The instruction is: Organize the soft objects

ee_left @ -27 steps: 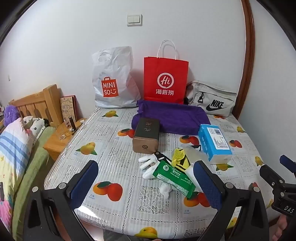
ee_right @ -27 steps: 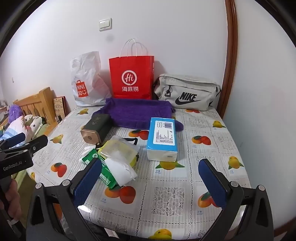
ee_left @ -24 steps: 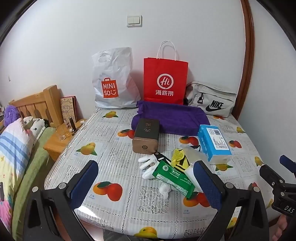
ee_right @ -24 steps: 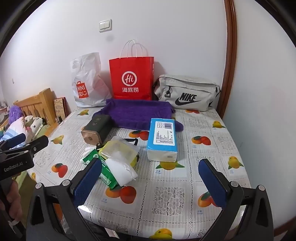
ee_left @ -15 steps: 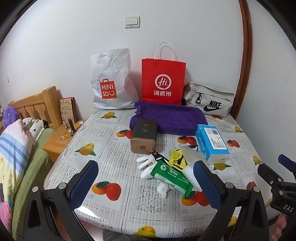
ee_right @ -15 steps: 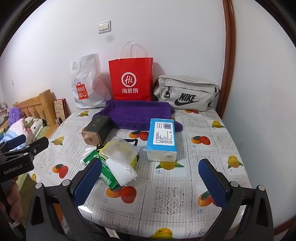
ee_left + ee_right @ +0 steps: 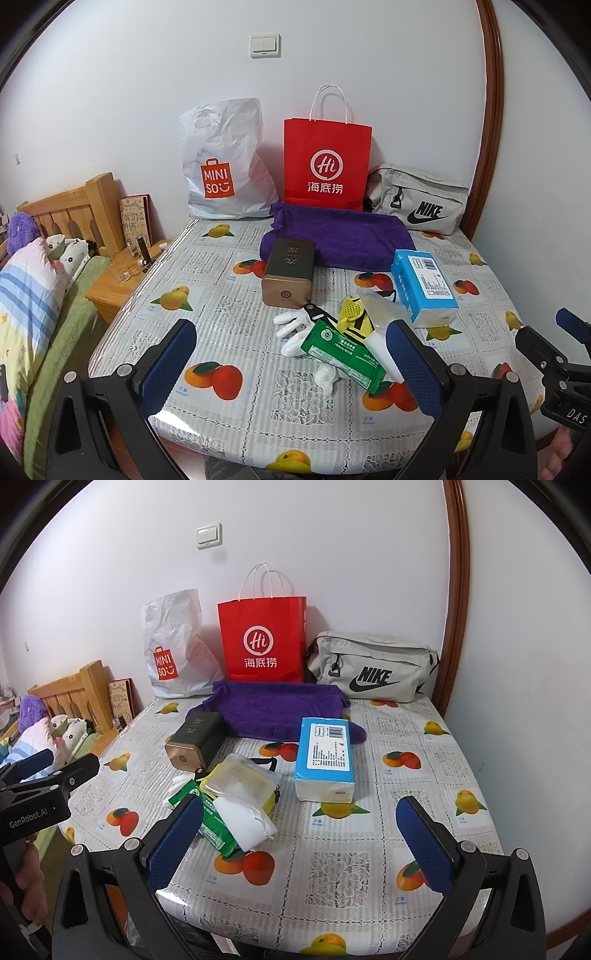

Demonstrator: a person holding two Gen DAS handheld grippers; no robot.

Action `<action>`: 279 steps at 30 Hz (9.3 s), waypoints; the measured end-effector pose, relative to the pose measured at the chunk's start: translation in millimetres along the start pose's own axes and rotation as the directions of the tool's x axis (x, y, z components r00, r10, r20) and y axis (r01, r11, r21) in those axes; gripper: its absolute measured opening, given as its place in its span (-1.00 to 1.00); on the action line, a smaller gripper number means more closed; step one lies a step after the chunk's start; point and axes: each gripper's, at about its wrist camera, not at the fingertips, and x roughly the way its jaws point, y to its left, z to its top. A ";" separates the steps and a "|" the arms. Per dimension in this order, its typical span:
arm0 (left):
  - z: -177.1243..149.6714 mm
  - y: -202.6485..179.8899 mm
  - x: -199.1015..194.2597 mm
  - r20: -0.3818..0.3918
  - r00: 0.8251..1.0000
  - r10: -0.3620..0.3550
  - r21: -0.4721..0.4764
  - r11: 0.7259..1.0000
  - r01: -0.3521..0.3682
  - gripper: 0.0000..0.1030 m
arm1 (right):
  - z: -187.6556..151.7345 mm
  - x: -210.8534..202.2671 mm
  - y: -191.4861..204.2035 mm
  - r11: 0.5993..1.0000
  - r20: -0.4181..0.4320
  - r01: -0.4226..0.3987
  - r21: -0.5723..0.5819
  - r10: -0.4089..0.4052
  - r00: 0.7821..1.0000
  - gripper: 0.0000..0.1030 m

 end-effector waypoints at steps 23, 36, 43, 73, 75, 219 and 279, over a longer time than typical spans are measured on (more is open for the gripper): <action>-0.3 0.8 -1.1 0.001 1.000 0.002 0.001 1.000 -0.002 1.00 | 1.8 -3.8 -1.0 1.000 0.011 -0.001 0.004 0.001 1.000 0.99; -0.3 -0.1 -1.3 0.001 1.000 0.004 0.002 1.000 -0.004 1.00 | 2.3 -4.7 -0.3 1.000 0.012 0.000 0.004 0.000 1.000 0.99; -0.3 -0.5 -1.2 0.002 1.000 0.005 0.003 1.000 -0.005 1.00 | 2.2 -6.7 1.6 1.000 0.017 -0.003 -0.001 0.003 1.000 0.99; 1.5 0.8 1.0 -0.014 1.000 0.005 0.003 1.000 -0.005 1.00 | -0.5 -3.6 -0.7 1.000 0.009 -0.022 0.002 0.022 1.000 0.99; 1.9 2.3 6.9 -0.024 1.000 -0.003 0.000 1.000 0.003 1.00 | -1.1 2.4 -2.5 1.000 -0.006 -0.007 -0.001 0.007 1.000 0.99; 20.7 58.6 128.8 -0.080 0.960 -0.269 -0.065 0.962 0.264 -0.76 | -24.2 135.2 -47.3 0.982 -0.170 -0.185 0.029 0.187 0.967 -0.86; 182.9 24.2 247.7 -0.060 0.956 -0.288 -0.067 0.957 0.284 -0.75 | 132.4 276.0 -54.7 0.989 -0.149 -0.144 -0.007 0.142 0.979 -0.86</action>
